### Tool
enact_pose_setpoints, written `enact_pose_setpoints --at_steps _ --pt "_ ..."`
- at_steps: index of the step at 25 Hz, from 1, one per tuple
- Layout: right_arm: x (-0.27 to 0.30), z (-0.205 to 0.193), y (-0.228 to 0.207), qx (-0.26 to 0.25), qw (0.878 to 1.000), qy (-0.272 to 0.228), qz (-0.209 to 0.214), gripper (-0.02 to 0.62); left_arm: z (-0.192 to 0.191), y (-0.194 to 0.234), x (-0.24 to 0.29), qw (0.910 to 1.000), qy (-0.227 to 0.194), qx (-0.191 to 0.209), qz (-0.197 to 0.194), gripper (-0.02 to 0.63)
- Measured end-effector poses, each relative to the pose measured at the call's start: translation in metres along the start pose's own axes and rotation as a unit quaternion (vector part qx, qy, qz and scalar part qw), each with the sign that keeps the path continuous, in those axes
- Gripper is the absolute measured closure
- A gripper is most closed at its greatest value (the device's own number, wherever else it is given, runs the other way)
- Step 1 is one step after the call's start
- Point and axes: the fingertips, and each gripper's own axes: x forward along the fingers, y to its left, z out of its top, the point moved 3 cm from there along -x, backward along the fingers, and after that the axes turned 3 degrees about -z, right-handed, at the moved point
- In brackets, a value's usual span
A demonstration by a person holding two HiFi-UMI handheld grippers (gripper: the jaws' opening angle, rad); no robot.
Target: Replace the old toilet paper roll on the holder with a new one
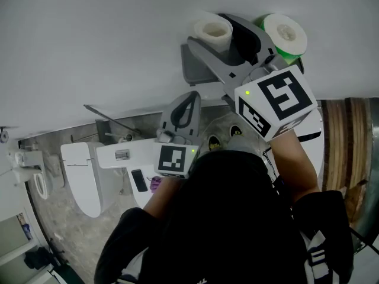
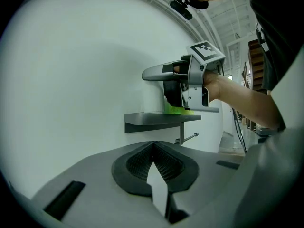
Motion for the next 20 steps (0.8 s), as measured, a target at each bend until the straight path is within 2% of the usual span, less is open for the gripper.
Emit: enact_pose_setpoints --at_steps 5,10,17,20 --pt "-0.011 0.010 -0.001 0.017 1.000 -0.024 0.011 0.327 0.000 -0.001 0.005 0.9999 0.001 0.010 -0.006 0.584" --pt "-0.018 0.021 -0.001 -0.016 0.999 -0.044 0.007 0.327 0.003 -0.003 0.014 0.9999 0.003 0.006 -0.012 0.584" --pt "-0.048 0.050 -0.001 -0.030 0.996 -0.088 0.001 0.327 0.002 -0.006 0.015 0.9998 0.003 0.005 -0.018 0.584" --pt "-0.062 0.054 -0.007 -0.049 0.995 -0.089 -0.005 0.289 0.000 -0.008 0.018 0.9997 0.004 0.007 -0.023 0.584"
